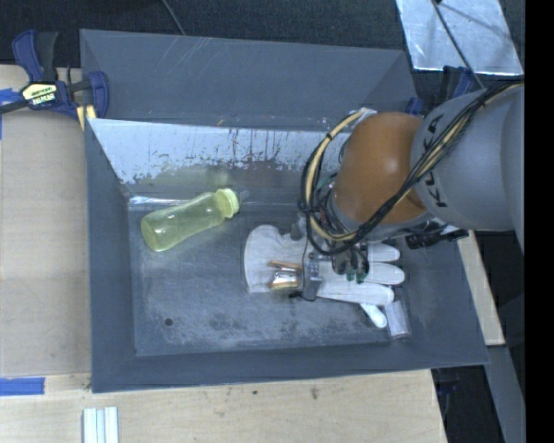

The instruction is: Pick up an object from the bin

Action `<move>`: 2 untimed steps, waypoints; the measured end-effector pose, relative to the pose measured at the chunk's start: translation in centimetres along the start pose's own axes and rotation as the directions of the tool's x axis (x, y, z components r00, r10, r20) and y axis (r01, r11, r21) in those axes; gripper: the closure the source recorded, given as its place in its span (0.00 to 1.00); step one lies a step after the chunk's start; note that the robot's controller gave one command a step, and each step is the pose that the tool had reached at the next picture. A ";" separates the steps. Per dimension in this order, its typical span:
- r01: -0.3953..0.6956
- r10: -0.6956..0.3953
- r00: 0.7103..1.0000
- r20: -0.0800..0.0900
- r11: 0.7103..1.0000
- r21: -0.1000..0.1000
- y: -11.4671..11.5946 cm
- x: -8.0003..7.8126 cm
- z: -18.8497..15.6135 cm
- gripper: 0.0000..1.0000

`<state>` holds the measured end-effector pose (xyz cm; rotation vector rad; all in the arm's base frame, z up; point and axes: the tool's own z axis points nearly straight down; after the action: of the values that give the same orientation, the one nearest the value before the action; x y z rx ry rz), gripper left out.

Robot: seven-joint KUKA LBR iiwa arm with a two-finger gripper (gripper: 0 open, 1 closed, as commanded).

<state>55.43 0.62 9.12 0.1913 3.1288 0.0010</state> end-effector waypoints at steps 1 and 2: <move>-0.022 0.022 1.000 -0.003 1.000 0.000 -0.1 -0.3 4.0 0.00; -0.093 0.093 0.996 -0.009 0.996 0.003 2.9 -1.8 0.0 0.00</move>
Offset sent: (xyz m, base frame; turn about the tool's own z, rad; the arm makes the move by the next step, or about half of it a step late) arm 0.0331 0.0449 0.0268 0.1219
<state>57.55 3.26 9.18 0.3375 3.1256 -0.0022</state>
